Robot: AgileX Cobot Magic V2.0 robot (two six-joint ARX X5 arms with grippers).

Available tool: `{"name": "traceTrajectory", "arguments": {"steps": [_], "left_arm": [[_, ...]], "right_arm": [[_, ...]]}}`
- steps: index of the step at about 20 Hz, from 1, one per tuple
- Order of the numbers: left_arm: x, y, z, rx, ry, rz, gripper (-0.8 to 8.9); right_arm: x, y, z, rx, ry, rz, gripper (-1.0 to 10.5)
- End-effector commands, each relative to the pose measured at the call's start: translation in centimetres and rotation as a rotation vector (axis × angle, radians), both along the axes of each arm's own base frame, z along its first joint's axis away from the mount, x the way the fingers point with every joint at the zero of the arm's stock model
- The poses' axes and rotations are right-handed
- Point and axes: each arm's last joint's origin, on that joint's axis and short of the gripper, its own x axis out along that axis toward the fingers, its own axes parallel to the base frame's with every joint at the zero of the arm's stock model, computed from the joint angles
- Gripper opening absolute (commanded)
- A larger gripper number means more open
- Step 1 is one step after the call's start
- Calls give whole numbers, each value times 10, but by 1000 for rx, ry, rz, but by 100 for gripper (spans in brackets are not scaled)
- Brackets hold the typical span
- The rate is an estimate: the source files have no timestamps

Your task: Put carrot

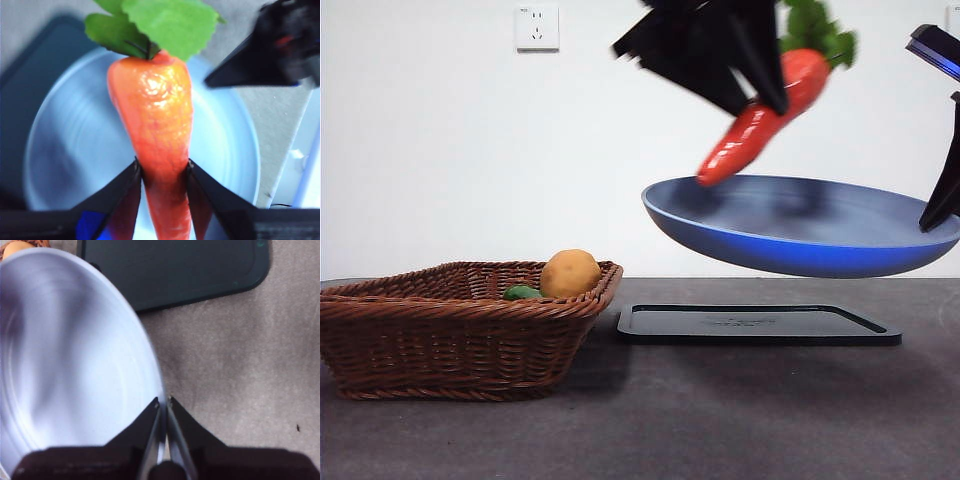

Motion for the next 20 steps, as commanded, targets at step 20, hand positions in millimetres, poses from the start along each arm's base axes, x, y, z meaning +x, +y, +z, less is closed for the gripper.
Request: {"name": "traceTrajectory", "arguments": {"steps": [20], "left_arm": [[13,10,-11,187,-66,127,257]], "right_arm": [[13,0,-1,-45,91,-41,5]]}}
